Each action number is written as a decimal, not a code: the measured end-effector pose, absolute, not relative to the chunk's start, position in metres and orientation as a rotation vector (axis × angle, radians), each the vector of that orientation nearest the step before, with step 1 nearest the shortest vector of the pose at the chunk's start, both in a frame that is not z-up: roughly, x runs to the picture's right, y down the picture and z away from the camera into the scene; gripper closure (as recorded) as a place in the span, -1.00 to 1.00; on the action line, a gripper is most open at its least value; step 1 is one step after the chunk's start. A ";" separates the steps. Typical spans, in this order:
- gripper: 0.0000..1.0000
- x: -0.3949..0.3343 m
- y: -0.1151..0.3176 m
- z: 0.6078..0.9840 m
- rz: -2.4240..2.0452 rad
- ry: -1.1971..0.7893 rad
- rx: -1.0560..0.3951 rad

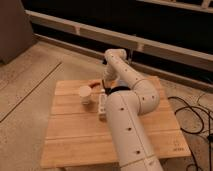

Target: Push the eraser across the table

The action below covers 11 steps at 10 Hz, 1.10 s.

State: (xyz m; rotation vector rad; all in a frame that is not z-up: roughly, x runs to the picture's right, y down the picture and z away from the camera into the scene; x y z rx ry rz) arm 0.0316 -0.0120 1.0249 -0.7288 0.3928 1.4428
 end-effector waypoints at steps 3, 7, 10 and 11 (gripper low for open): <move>1.00 0.035 -0.046 1.051 1.447 0.303 -0.587; 1.00 0.007 -0.126 1.044 1.388 0.060 -0.455; 1.00 0.005 -0.132 1.037 1.379 0.043 -0.460; 1.00 0.010 -0.124 1.030 1.394 0.087 -0.483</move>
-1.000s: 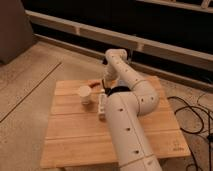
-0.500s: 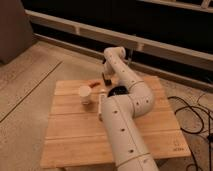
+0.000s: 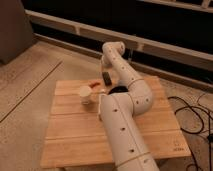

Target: Push the eraser across the table

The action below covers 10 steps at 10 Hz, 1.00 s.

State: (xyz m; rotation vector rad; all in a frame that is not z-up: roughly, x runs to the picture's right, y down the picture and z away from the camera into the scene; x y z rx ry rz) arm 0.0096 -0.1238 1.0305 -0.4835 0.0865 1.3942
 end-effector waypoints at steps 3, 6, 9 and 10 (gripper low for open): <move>1.00 0.019 -0.070 0.986 1.372 0.399 -0.593; 1.00 0.023 -0.018 0.958 1.345 0.667 -0.671; 1.00 0.039 0.024 0.967 1.410 0.816 -0.747; 1.00 0.043 0.019 0.979 1.446 0.773 -0.740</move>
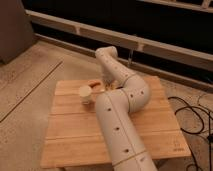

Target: Push the eraser across the table

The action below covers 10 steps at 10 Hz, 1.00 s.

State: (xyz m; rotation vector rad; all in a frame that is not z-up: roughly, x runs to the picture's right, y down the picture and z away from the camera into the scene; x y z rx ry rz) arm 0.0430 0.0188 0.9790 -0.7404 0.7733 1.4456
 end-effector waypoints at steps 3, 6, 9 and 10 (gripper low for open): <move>1.00 0.041 -0.012 0.991 1.460 0.624 -0.711; 1.00 0.040 -0.009 0.993 1.422 0.593 -0.741; 1.00 0.045 0.005 1.005 1.374 0.588 -0.748; 1.00 0.046 -0.001 1.012 1.358 0.559 -0.718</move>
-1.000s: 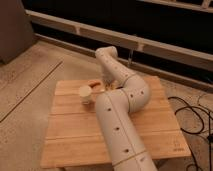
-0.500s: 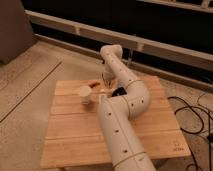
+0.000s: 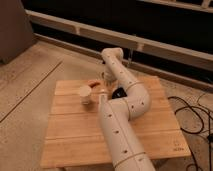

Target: Push the eraser across the table

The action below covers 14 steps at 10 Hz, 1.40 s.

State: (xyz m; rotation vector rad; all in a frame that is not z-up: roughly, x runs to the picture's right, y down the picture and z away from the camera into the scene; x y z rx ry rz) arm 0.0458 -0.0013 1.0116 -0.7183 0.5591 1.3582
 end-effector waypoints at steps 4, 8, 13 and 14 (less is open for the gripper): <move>1.00 0.035 -0.067 1.046 1.306 0.323 -0.506; 1.00 0.050 -0.086 1.064 1.333 0.253 -0.412; 1.00 0.037 -0.158 1.035 1.295 0.097 -0.299; 1.00 0.015 -0.185 1.016 1.260 0.029 -0.276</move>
